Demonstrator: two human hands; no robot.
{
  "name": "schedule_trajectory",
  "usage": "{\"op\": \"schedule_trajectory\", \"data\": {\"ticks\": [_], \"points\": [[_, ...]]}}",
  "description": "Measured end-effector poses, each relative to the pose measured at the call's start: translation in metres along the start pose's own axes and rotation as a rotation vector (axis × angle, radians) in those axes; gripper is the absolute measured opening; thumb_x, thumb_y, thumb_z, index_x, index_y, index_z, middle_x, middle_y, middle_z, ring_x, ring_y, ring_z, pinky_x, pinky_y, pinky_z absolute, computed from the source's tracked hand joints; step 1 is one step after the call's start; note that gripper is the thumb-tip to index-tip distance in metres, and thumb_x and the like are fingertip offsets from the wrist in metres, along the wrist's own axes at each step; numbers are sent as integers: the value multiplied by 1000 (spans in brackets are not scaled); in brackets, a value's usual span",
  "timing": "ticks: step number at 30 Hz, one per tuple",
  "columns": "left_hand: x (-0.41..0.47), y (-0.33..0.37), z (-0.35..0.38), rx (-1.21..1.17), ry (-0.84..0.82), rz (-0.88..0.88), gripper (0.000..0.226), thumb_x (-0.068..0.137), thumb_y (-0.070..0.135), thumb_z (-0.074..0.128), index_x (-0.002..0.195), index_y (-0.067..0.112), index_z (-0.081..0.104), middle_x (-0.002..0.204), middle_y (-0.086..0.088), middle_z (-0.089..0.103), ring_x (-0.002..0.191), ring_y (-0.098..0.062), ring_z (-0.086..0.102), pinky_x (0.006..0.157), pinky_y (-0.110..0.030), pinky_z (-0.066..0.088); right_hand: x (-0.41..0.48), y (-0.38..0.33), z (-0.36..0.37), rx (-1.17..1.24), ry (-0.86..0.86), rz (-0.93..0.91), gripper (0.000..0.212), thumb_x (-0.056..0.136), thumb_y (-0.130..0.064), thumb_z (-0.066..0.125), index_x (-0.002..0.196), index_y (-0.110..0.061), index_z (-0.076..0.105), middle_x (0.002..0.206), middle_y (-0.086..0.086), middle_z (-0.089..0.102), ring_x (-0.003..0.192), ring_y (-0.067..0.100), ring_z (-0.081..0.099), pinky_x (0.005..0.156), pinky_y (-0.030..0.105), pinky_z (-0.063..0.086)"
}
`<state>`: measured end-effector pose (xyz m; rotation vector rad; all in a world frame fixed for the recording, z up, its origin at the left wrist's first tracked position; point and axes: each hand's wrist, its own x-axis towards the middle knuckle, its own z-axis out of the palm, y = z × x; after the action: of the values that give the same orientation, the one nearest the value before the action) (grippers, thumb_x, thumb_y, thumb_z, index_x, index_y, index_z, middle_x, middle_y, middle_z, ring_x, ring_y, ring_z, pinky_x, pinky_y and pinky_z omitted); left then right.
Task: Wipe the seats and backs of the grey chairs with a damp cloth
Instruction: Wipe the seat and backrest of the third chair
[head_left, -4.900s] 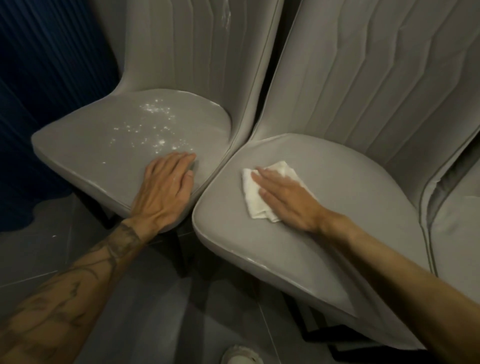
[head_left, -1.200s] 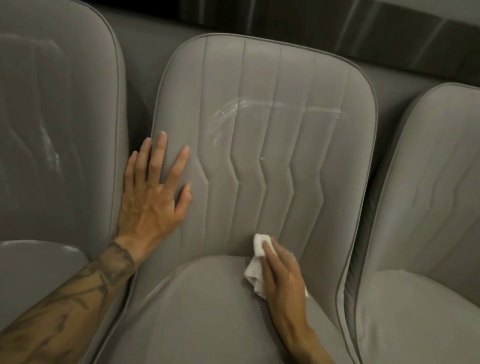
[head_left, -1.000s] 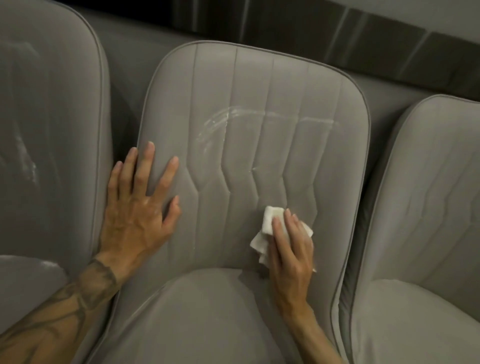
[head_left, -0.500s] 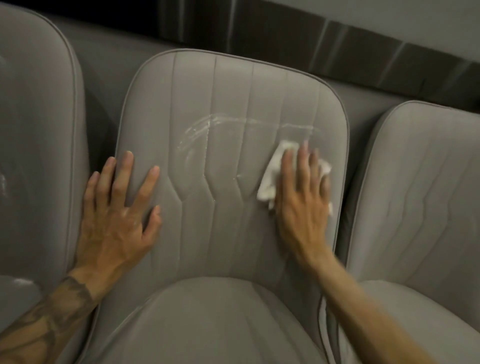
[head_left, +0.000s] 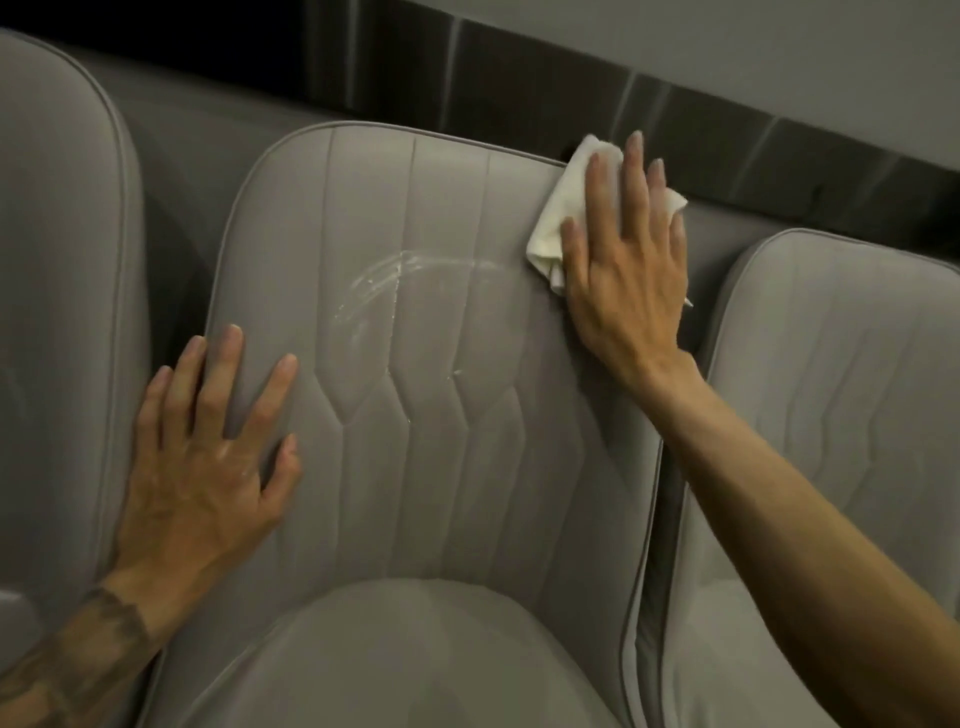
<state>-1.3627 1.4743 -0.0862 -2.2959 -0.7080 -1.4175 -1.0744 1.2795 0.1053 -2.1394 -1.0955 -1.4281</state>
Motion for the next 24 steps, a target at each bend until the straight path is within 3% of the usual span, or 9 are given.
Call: {"op": "schedule_trajectory", "data": {"ticks": [3,7,12,14,18,24], "points": [[0,0,1,3,5,6,66,102,41,40,166,23,32,176,-14,14,161,-39,18,131,-55,14,-16,-13,6,21,-9,56,60,113,-45,21,166,-20,10,174,7,8,160,32,13,124,52,27],[0,-1,1,-3,14,11,66,102,40,41,165,23,32,176,-15,14,161,-40,19,131,-55,14,-59,-9,5,-41,-100,-62,62,113,-43,22,166,-18,4,174,8,3,161,30,6,128,53,21],[1,-1,1,1,4,10,67,102,41,39,166,22,32,176,-15,13,161,-40,16,131,-55,13,-1,-9,4,43,-40,-2,58,113,-44,19,165,-19,13,173,6,14,159,30,17,126,50,25],[1,-1,0,-3,-5,14,67,102,42,38,166,23,31,176,-14,12,162,-39,15,131,-54,11,-10,-18,7,51,-42,10,59,113,-44,19,166,-19,12,174,5,12,160,30,13,128,49,19],[1,-2,1,4,-2,11,67,102,41,40,166,24,30,176,-14,12,161,-40,17,131,-54,12,-62,-10,3,-49,-131,-145,60,113,-42,23,166,-18,8,174,7,6,161,30,8,128,51,18],[1,1,-2,-1,-8,-3,68,102,39,42,167,24,29,176,-14,12,160,-41,18,131,-55,14,10,-15,4,51,-13,-14,60,113,-45,17,165,-17,14,173,8,14,160,30,14,127,47,25]]}}
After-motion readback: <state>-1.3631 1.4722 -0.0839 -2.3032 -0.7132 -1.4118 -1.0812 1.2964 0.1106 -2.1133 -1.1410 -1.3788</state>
